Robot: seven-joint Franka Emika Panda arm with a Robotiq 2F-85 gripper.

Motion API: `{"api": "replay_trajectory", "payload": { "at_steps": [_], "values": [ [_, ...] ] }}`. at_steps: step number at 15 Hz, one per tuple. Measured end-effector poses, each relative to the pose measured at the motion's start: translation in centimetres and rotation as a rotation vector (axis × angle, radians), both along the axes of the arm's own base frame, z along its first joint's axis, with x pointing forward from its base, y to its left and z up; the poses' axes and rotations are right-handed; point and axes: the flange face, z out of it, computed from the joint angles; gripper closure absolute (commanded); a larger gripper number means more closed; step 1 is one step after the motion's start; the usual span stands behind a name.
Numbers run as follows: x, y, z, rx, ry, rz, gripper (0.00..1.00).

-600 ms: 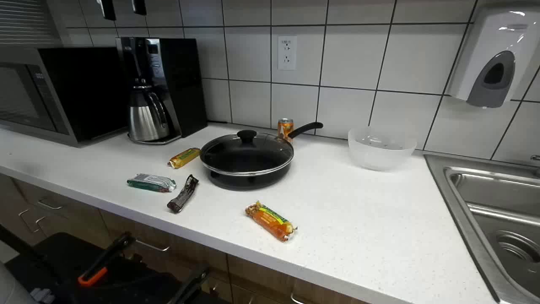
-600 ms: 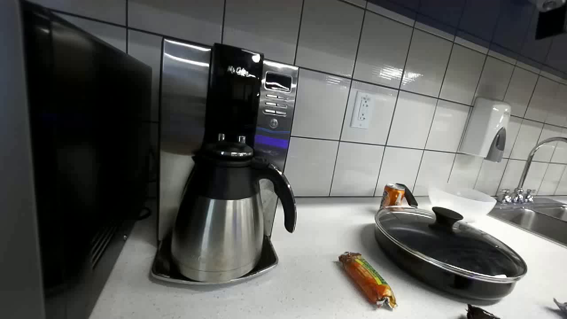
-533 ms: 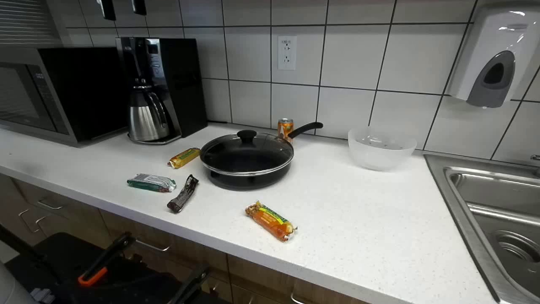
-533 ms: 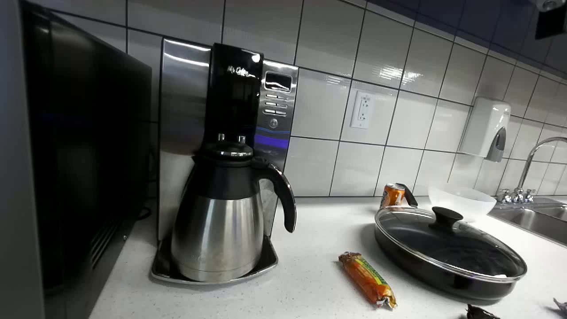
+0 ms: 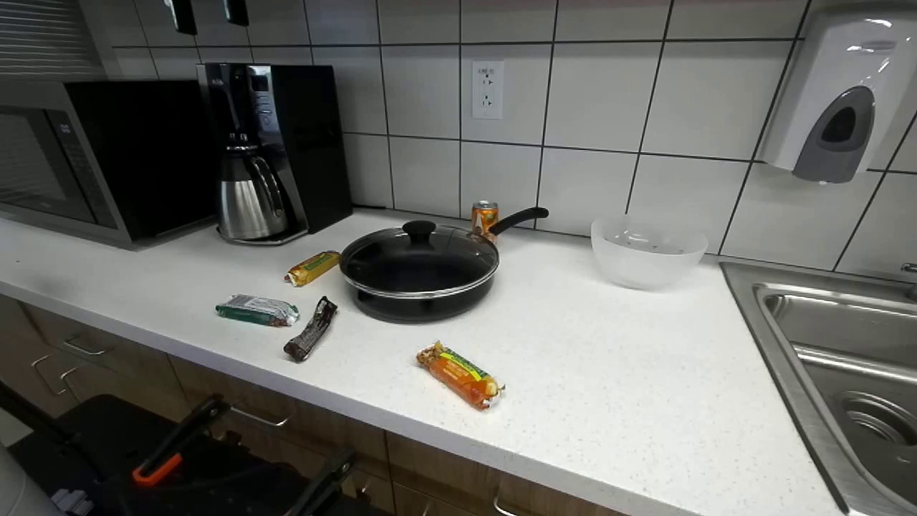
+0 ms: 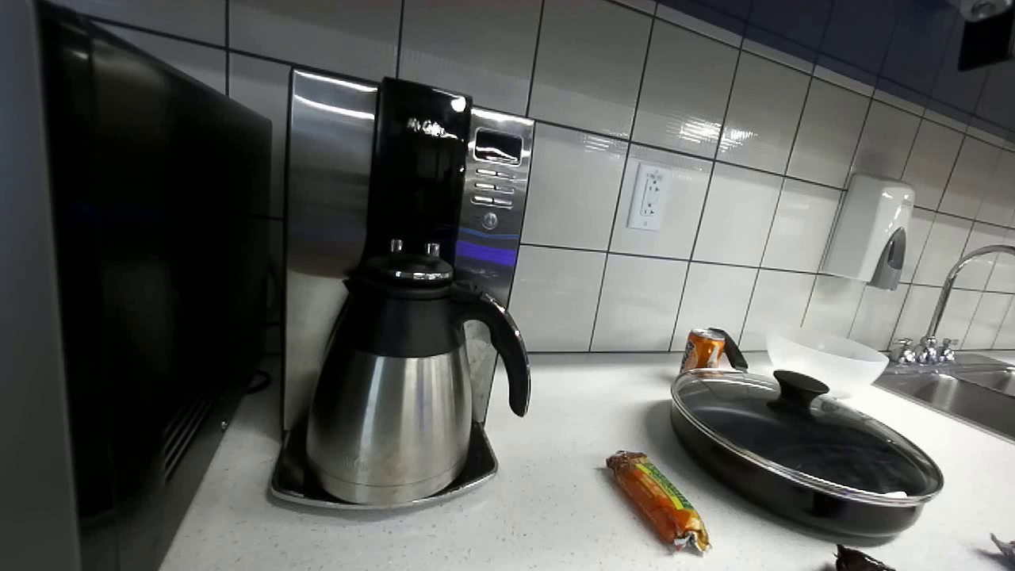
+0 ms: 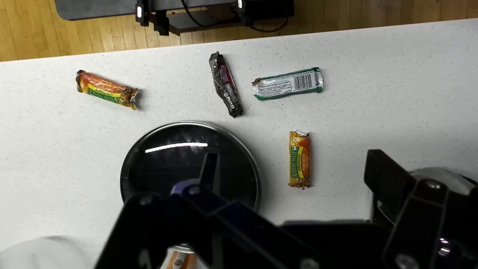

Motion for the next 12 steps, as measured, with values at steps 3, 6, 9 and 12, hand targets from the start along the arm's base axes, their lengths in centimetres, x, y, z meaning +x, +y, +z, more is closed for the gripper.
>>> {"api": "replay_trajectory", "payload": {
  "at_steps": [3,6,9,12],
  "values": [
    [0.0,-0.1,-0.1,-0.001,0.0,-0.001,0.0],
    [0.2,-0.2,-0.6,-0.002,0.005,-0.002,0.0],
    [0.2,-0.2,-1.8,-0.004,0.013,-0.003,0.0],
    [0.2,-0.2,-3.7,-0.005,0.015,0.001,0.0]
  ]
}}
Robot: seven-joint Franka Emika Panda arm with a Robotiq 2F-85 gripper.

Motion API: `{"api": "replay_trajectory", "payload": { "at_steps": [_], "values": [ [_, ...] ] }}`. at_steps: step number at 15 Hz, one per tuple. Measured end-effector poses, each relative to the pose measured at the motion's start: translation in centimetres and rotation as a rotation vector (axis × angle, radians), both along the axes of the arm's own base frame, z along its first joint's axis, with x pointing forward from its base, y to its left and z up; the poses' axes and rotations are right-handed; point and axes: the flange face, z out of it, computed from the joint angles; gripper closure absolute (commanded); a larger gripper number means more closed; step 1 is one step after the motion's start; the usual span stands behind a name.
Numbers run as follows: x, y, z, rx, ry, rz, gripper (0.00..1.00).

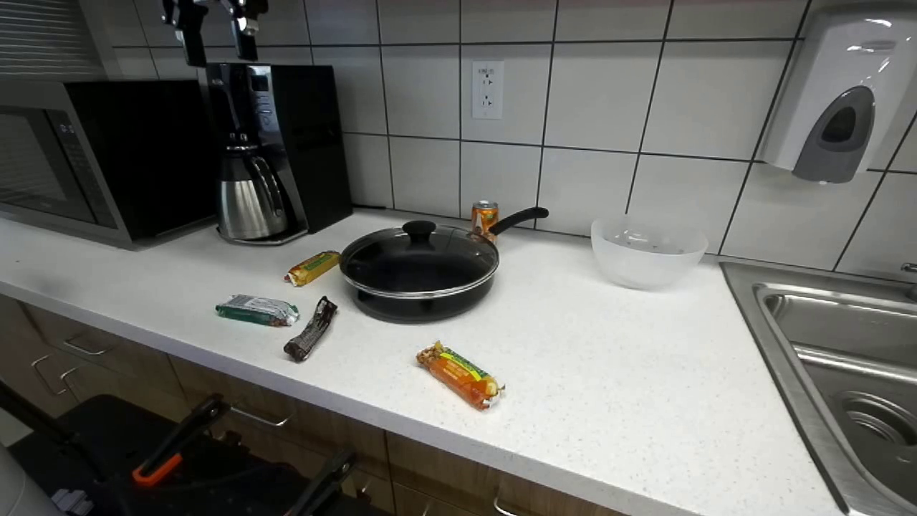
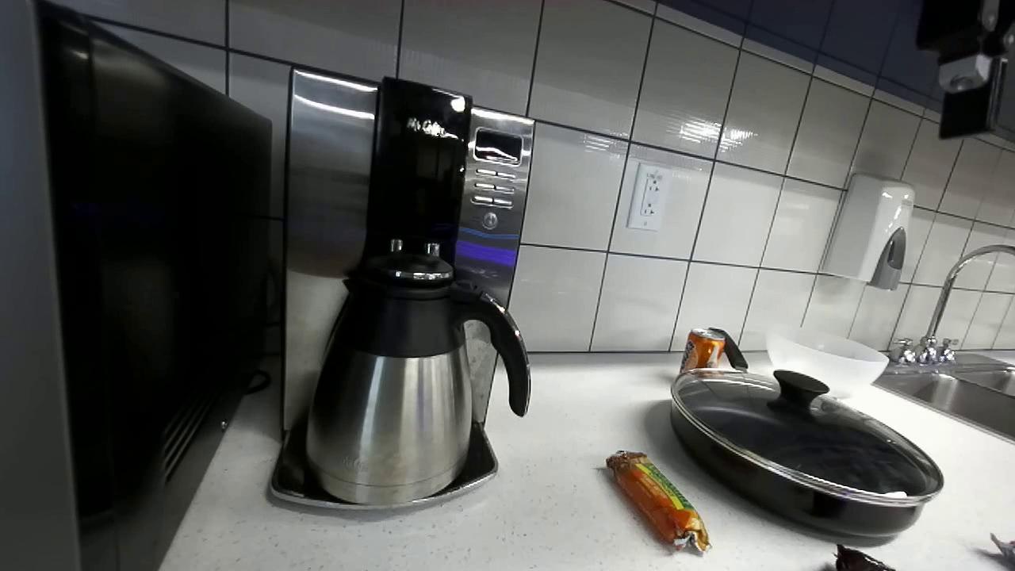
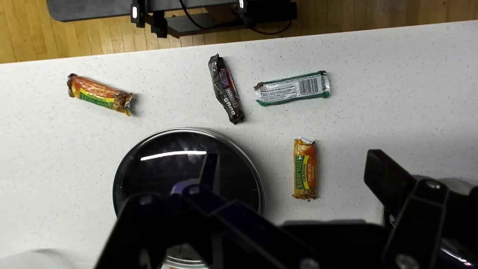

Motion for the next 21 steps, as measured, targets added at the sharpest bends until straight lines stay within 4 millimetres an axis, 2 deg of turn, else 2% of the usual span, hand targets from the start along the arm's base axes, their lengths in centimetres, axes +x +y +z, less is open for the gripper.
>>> {"api": "replay_trajectory", "payload": {
  "at_steps": [10,21],
  "values": [
    [-0.8,-0.7,-7.2,-0.009,0.027,0.0,0.0],
    [-1.0,-2.1,-13.1,-0.019,0.01,-0.001,0.0]
  ]
}}
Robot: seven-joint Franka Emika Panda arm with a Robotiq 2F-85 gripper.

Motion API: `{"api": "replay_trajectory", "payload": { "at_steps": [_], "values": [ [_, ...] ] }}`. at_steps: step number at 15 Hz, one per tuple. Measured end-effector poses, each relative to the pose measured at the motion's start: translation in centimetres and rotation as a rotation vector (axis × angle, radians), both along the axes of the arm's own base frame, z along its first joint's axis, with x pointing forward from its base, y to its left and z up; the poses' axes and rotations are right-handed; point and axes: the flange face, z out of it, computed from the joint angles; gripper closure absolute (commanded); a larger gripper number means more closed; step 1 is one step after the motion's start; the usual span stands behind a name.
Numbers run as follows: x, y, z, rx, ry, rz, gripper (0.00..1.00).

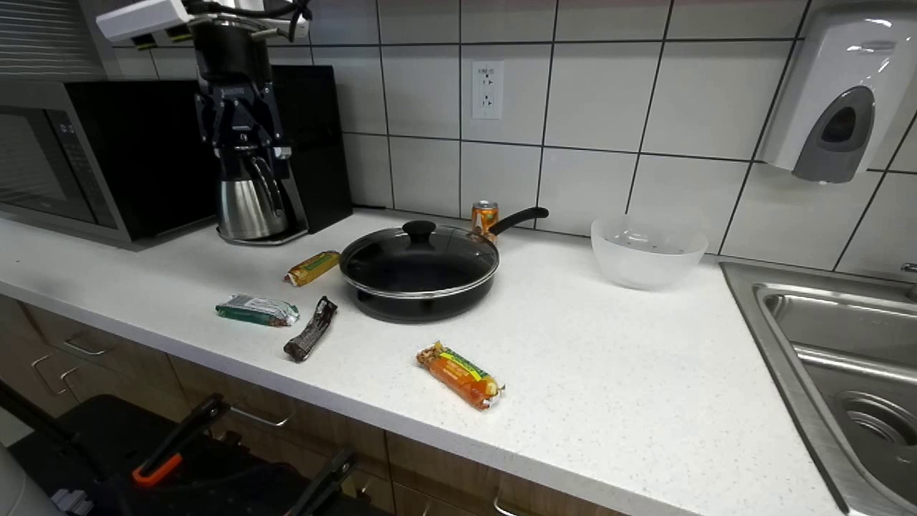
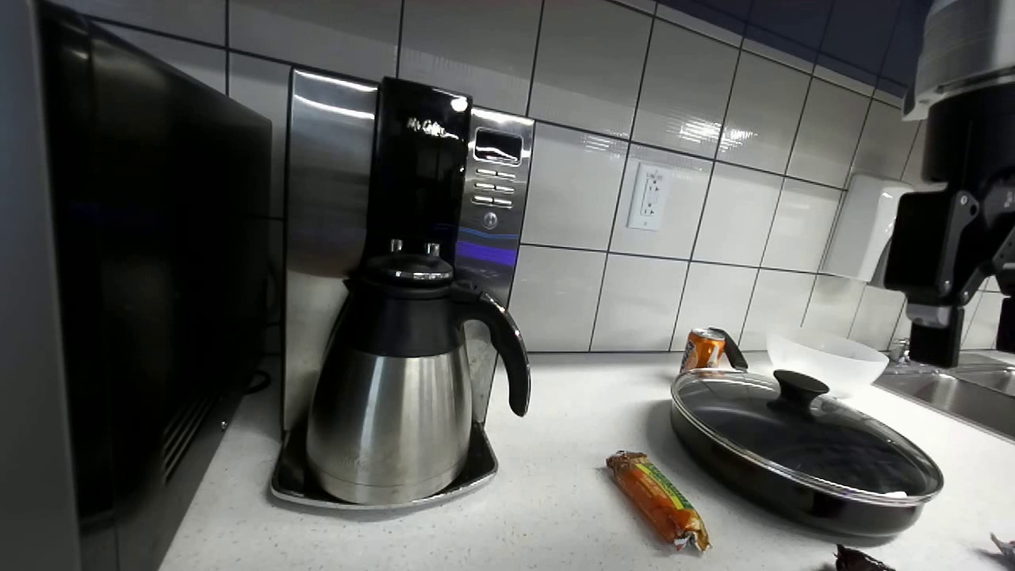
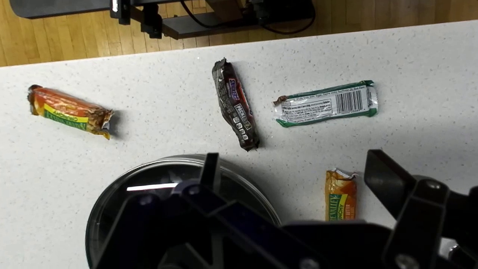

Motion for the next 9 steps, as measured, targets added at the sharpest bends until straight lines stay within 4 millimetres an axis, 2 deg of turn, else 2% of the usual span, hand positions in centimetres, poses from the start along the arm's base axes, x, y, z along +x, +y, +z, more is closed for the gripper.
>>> {"api": "replay_trajectory", "payload": {
  "at_steps": [9],
  "values": [
    [0.9,-2.4,-2.9,0.03,-0.048,-0.042,0.0]
  ]
}}
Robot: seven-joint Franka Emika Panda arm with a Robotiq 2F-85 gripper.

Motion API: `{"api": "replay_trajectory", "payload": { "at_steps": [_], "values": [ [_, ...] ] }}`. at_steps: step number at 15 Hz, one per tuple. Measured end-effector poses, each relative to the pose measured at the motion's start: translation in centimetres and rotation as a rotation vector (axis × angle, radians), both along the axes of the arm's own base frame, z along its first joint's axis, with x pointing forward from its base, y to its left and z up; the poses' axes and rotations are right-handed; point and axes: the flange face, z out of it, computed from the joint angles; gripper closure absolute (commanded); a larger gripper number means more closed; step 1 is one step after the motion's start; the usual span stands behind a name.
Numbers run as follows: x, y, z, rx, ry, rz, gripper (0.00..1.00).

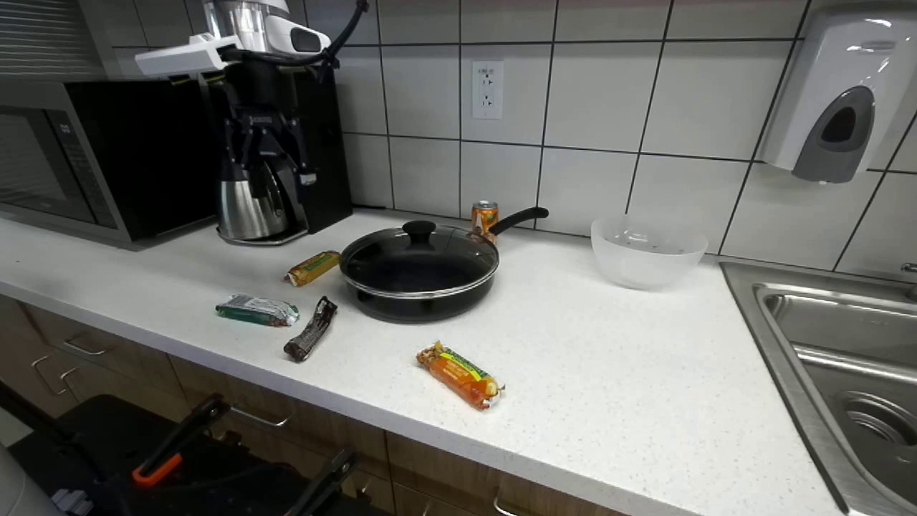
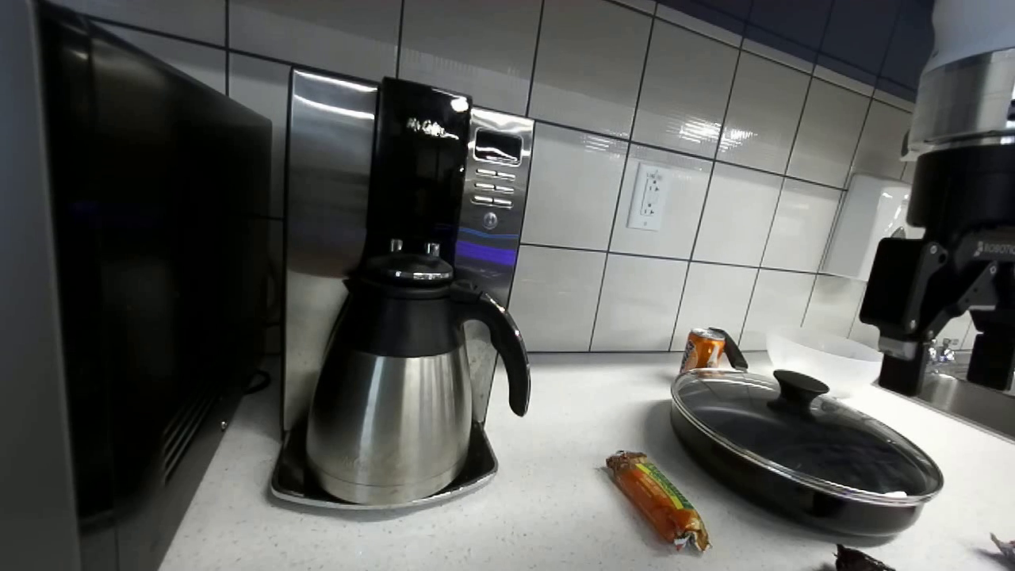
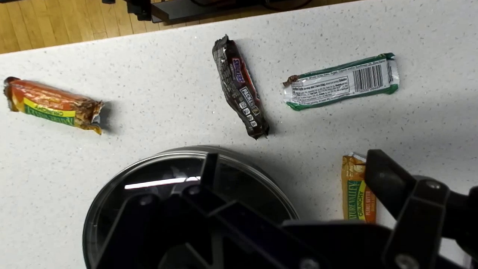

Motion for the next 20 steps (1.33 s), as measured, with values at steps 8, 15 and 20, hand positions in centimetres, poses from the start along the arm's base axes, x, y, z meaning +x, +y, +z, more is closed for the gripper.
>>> {"api": "replay_trajectory", "payload": {
  "at_steps": [8,15,20],
  "values": [
    [1.6,-3.8,-1.4,0.031,-0.03,-0.051,0.0],
    [3.8,-6.9,-3.6,0.046,-0.065,-0.072,0.0],
    [6.2,-8.2,-4.8,0.04,-0.076,-0.086,0.0]
  ]
}}
